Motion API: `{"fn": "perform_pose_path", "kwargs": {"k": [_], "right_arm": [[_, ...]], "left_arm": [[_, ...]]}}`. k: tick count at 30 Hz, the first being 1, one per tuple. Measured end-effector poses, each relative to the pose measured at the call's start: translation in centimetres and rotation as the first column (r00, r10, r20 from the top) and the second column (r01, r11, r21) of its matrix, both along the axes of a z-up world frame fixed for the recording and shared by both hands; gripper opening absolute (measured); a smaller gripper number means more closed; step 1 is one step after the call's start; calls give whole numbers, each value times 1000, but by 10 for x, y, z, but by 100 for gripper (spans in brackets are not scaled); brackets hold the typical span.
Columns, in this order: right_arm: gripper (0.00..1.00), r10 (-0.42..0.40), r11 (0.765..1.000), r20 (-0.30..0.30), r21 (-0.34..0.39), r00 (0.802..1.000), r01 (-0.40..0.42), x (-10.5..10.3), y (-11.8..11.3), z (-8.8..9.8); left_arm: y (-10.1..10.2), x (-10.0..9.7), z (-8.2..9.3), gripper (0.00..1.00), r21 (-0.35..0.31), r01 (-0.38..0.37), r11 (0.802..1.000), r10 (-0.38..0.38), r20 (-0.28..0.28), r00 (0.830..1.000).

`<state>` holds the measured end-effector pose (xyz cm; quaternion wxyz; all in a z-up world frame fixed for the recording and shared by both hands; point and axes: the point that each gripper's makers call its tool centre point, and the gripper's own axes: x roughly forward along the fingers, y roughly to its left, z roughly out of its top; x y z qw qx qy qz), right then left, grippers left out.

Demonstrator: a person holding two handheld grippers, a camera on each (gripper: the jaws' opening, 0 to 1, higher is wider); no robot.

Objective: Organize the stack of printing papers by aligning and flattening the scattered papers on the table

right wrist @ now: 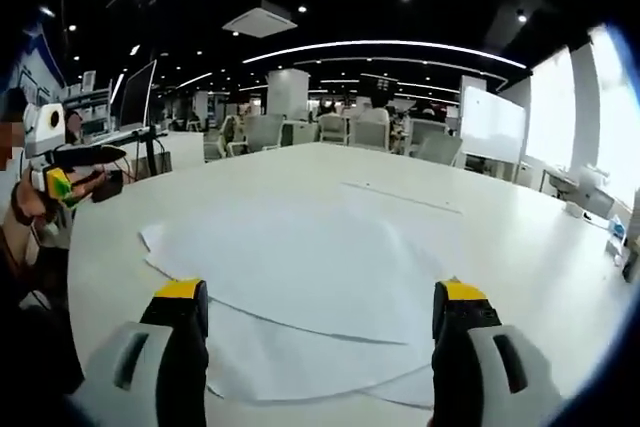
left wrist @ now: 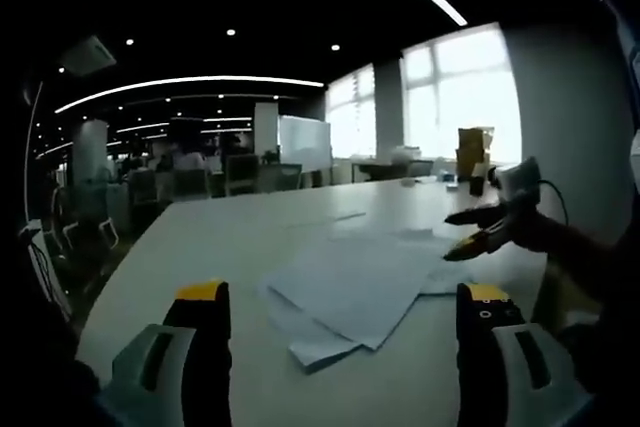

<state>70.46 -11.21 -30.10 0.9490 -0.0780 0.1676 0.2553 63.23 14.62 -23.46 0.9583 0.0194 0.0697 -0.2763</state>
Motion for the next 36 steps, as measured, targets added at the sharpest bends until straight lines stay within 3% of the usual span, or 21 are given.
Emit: {"fn": "perform_pose_path", "kwargs": {"k": [15,28,36], "right_arm": [[90,-17,1000,5,-2,1000,17,8,1,-8],[89,-98,993,-15,-75,995,96,22,-9,-27],[90,-116,992,-21,-52,993,114,30,-2,-30]], "left_arm": [[2,-2,4,96,-2,-1,1000,1,13,1000],[1,-6,3,96,-19,8,1000,-8,4,1000],[8,-11,2,96,-35,3,999,-2,5,1000]]}}
